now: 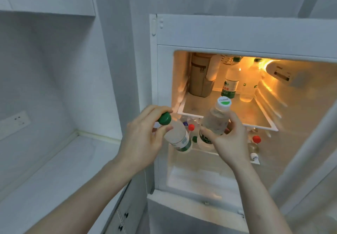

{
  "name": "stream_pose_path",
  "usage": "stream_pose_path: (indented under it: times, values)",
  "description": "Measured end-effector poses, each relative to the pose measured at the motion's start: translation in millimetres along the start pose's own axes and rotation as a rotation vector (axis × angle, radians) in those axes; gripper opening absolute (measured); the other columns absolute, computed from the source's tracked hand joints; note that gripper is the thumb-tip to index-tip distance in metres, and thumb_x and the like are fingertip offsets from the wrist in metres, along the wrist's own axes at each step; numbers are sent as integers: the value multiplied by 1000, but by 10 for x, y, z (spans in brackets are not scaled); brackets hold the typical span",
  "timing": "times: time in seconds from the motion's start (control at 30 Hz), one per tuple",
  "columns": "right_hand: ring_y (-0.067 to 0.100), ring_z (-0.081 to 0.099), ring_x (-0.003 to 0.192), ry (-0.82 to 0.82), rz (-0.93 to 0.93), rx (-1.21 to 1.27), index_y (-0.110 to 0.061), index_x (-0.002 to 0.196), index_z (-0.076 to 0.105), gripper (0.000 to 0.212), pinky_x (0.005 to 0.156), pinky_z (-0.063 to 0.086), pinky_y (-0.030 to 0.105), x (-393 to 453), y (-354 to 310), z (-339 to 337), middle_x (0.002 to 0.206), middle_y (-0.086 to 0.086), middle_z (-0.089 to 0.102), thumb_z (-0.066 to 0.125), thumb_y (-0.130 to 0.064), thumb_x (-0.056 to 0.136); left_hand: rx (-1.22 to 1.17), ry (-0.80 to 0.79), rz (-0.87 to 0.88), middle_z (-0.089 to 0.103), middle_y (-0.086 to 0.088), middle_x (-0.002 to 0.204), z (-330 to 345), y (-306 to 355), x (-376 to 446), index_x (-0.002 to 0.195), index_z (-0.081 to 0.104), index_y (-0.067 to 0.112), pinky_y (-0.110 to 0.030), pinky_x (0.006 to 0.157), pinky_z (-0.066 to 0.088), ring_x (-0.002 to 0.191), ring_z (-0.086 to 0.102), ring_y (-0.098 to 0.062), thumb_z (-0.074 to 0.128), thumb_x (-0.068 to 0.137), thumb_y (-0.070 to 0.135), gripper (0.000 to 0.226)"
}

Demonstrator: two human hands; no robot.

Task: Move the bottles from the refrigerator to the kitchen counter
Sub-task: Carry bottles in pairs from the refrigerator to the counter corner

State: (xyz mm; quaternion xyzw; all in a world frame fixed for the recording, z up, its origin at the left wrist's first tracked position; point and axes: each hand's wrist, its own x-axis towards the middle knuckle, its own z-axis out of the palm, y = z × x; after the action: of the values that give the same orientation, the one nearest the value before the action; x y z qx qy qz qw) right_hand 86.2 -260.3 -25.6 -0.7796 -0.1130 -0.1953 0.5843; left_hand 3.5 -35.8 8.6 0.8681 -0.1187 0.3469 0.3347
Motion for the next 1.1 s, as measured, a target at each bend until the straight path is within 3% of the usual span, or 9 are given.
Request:
stream_pose_path:
  times: [0.1, 0.17, 0.37, 0.6, 0.8, 0.93, 1.1]
  values:
    - [-4, 62, 111, -204, 7, 5, -36, 129, 62, 69, 89, 50, 19, -316, -13, 173, 121, -23, 68, 95, -24, 69, 1, -32, -135, 60, 23, 113, -243, -74, -504, 125, 65, 29, -22, 75, 57, 100, 62, -10, 69, 95, 19, 32]
    - [-2, 65, 107, -342, 19, 39, -36, 127, 65, 66, 86, 52, 16, -516, 16, 331, 117, -22, 71, 94, -20, 70, 2, -48, -240, 61, 24, 113, -324, -166, -856, 124, 66, 33, -19, 78, 56, 104, 63, -9, 69, 95, 19, 32]
    - [7, 72, 94, -761, 99, 57, -38, 108, 69, 51, 83, 60, 33, -1035, 293, 1050, 103, -14, 75, 91, -13, 70, 93, -18, -585, 62, 20, 113, -459, -405, -1912, 119, 67, 37, -28, 84, 59, 105, 64, -12, 71, 94, 16, 33]
    - [15, 73, 91, -1160, 87, 95, -37, 112, 67, 51, 83, 62, 43, -1357, 440, 1657, 98, -8, 76, 90, -14, 73, 224, 251, -916, 64, 18, 109, -580, -167, -2643, 114, 70, 36, -23, 84, 58, 105, 64, -11, 75, 90, 8, 37]
    - [7, 73, 90, -1407, 15, 120, -38, 113, 65, 55, 79, 58, 25, -1675, 415, 1955, 97, -11, 77, 92, -16, 71, 329, 466, -1116, 64, 18, 110, -604, 175, -3154, 111, 70, 38, -29, 84, 60, 106, 64, -11, 77, 89, 8, 38]
    - [8, 74, 92, -1570, -79, 149, -34, 116, 65, 56, 84, 59, 29, -1977, 231, 2138, 98, -11, 78, 93, -18, 70, 418, 634, -1214, 65, 17, 110, -695, 526, -3482, 109, 69, 40, -32, 85, 60, 105, 65, -12, 76, 89, 7, 40]
    - [3, 72, 98, -1756, -202, 216, -37, 118, 65, 62, 82, 55, 21, -2520, -193, 2318, 106, -15, 77, 96, -20, 67, 537, 801, -1292, 65, 20, 111, -902, 971, -3864, 110, 69, 42, -31, 88, 58, 104, 65, -10, 78, 88, 9, 40]
